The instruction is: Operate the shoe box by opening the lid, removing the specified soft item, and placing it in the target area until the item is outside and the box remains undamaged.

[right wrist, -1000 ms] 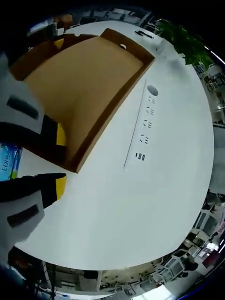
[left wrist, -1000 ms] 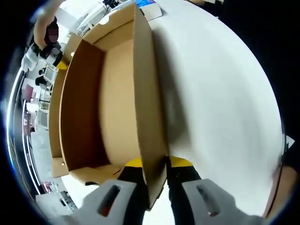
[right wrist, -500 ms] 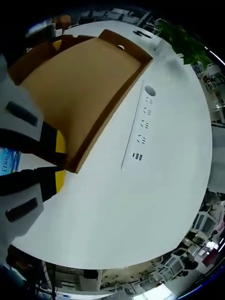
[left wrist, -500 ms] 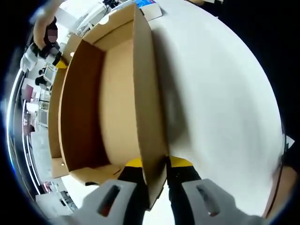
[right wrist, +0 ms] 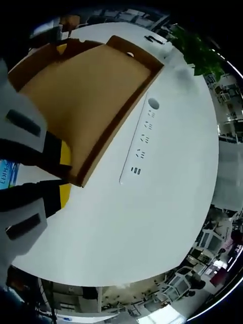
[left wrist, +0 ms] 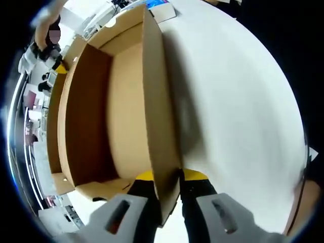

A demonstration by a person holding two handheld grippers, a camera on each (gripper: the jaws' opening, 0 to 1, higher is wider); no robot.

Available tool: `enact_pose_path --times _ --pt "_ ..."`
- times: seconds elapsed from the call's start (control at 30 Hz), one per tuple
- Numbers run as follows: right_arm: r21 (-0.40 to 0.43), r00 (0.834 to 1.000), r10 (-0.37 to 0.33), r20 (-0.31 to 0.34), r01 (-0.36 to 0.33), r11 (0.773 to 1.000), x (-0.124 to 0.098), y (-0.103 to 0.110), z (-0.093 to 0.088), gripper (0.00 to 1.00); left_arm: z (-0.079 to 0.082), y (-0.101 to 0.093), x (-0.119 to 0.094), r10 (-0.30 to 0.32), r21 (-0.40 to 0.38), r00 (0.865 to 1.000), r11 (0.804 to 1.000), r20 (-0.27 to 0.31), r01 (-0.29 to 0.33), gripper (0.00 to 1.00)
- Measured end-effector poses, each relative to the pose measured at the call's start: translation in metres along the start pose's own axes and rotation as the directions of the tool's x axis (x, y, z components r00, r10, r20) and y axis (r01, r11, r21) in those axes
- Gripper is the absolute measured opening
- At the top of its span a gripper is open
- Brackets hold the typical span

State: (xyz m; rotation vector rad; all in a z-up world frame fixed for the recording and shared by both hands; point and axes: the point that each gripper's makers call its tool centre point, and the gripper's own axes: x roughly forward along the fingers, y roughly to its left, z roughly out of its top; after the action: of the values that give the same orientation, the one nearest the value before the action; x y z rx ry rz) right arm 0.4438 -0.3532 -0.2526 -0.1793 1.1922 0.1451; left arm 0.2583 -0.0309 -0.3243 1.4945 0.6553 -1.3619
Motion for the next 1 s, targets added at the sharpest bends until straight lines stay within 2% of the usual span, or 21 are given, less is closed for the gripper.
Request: enact_pose_path --times 0.43,0.63,0.83,0.97,1.0 --pt "-0.05 0.998 -0.047 0.05 0.049 0.998 -0.007 -0.002 0.005 0.08 0.0 -0.001 0.0 0.0 -0.004 1.0 1.0 -0.002 0.0 0.12" --pt "-0.086 0.989 -0.094 0.112 0.104 0.991 -0.017 -0.002 0.008 0.08 0.0 -0.001 0.0 0.0 -0.008 1.0 1.0 -0.008 0.0 0.12" --pt "-0.072 0.987 -0.08 0.138 0.09 0.993 -0.018 -0.017 0.02 0.08 0.0 -0.001 0.0 -0.001 -0.019 1.0 1.0 -0.013 0.0 0.12" --pt "-0.111 0.977 -0.099 0.187 0.121 0.986 -0.028 -0.014 0.02 0.08 0.0 0.0 0.0 -0.001 -0.016 1.0 1.0 -0.014 0.0 0.12" --pt "-0.111 0.976 -0.103 0.19 0.126 0.986 -0.033 -0.007 0.006 0.09 0.0 0.0 0.0 -0.001 -0.014 1.0 1.0 -0.015 0.0 0.12"
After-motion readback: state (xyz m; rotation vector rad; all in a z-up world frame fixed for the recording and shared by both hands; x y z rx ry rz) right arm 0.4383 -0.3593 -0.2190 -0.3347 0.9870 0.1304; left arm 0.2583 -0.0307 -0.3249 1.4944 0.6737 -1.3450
